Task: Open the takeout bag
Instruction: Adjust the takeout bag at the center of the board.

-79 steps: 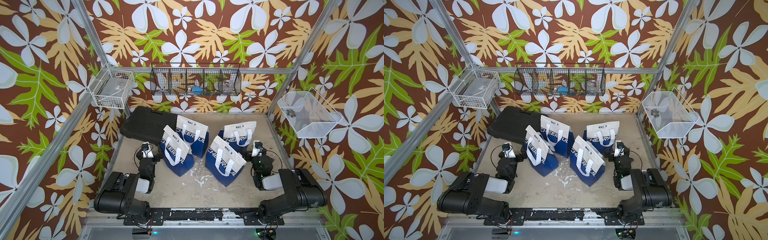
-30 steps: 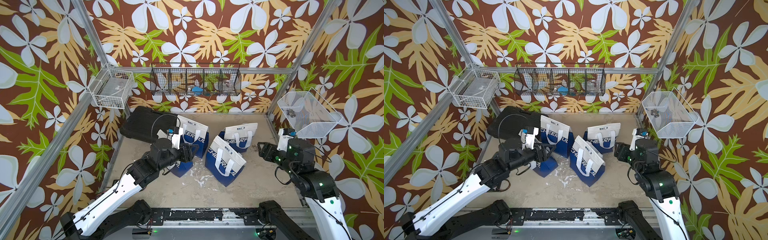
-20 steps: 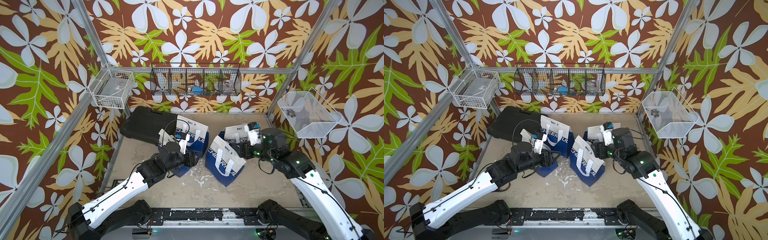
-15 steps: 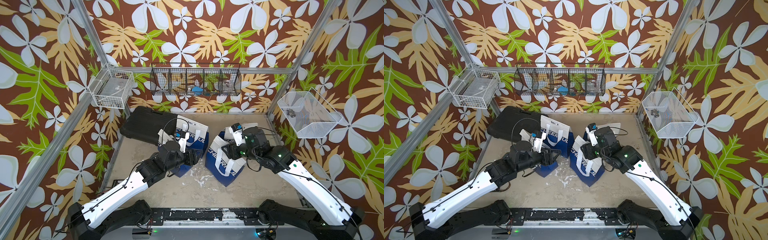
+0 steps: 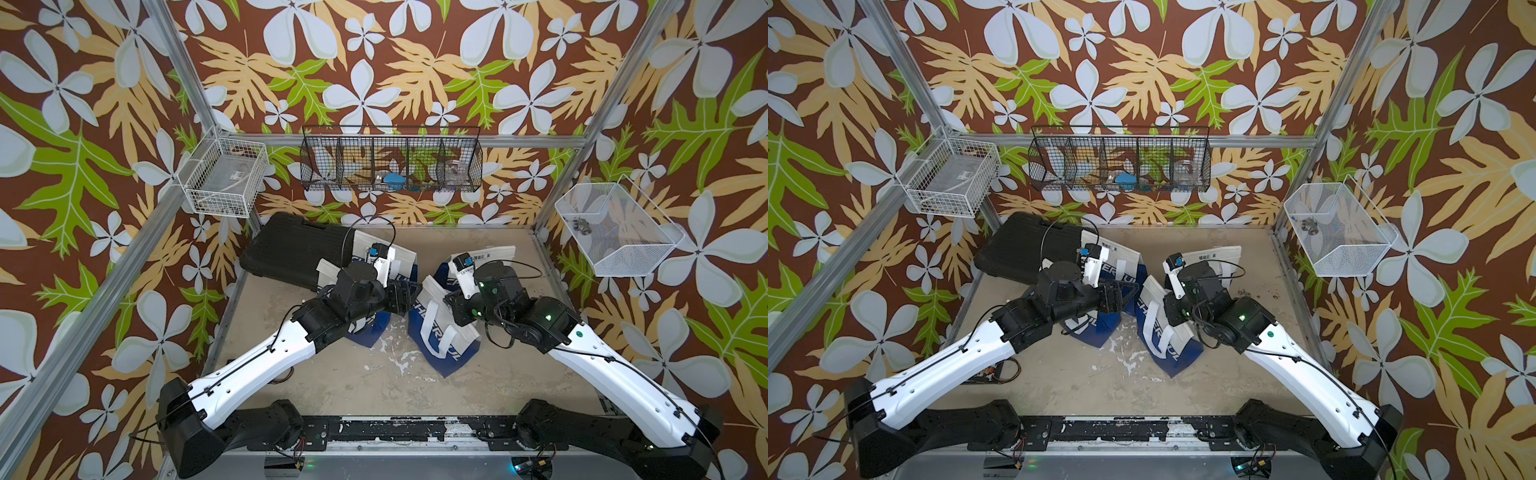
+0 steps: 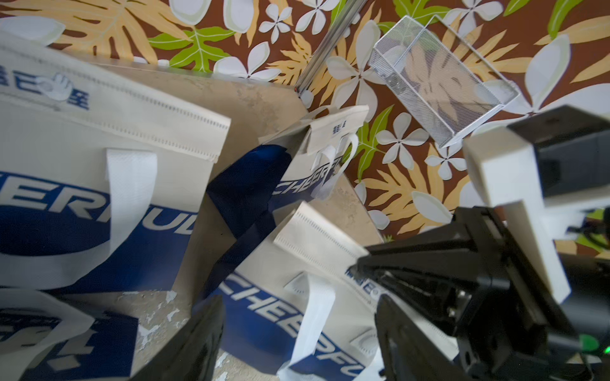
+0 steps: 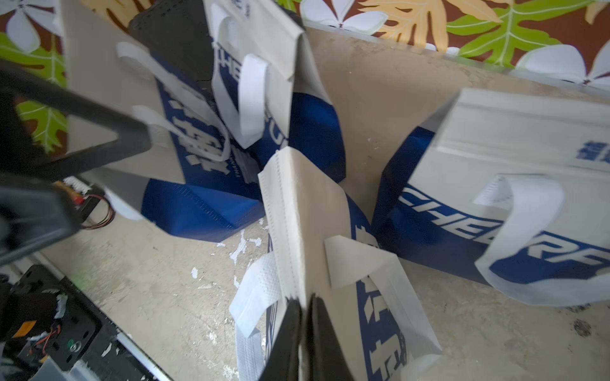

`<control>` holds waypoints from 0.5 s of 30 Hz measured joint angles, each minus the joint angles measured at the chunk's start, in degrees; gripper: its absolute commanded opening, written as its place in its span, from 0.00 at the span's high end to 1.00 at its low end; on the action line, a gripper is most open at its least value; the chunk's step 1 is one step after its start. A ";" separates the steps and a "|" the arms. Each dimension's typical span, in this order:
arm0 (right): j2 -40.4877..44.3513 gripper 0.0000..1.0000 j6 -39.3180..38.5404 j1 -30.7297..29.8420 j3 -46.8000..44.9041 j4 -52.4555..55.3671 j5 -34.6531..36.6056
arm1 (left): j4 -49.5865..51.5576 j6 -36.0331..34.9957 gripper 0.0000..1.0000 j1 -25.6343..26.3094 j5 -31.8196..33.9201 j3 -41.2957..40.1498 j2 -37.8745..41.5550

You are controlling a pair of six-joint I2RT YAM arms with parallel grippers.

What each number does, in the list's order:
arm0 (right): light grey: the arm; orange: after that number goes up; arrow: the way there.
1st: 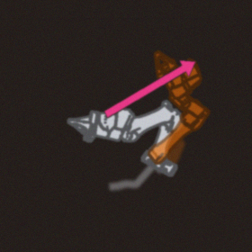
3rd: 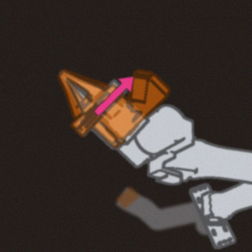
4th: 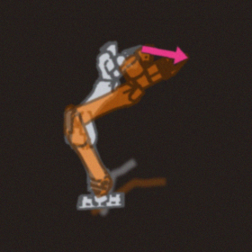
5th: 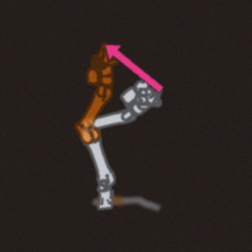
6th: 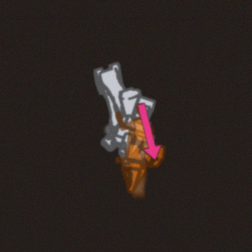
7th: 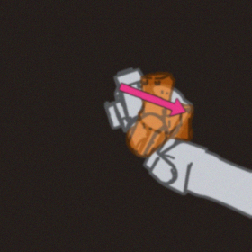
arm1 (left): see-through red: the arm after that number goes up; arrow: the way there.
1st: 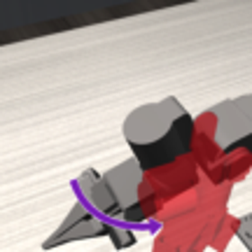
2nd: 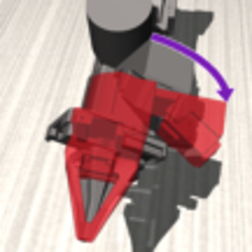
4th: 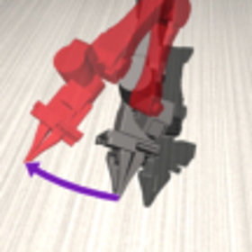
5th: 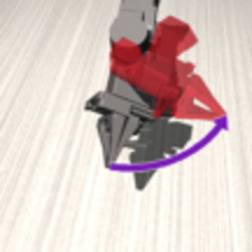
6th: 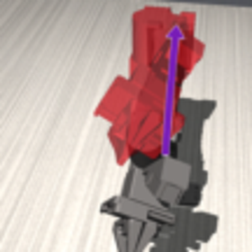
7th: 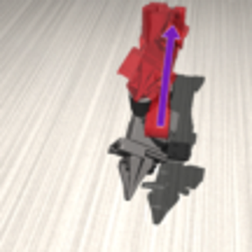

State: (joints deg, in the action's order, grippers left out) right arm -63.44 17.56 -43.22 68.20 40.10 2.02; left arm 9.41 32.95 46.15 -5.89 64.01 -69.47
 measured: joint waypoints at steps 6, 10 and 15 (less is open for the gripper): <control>0.02 0.82 -1.05 -2.16 -1.27 -1.51 3.08 | -2.23 1.99 0.24 0.00 -4.09 -0.02 -2.16; 0.90 0.61 -1.27 -2.32 -1.31 -1.40 4.52 | -0.81 3.80 0.21 0.00 -4.87 -2.29 -1.31; 3.50 0.50 -0.04 -2.84 0.26 0.09 7.78 | 1.29 3.80 0.20 0.00 -2.40 -0.70 -2.05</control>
State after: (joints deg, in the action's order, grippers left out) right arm -59.94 17.52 -46.06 68.47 40.18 9.80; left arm 10.70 36.75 46.15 -8.29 63.31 -71.53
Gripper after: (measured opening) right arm 0.474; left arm 0.804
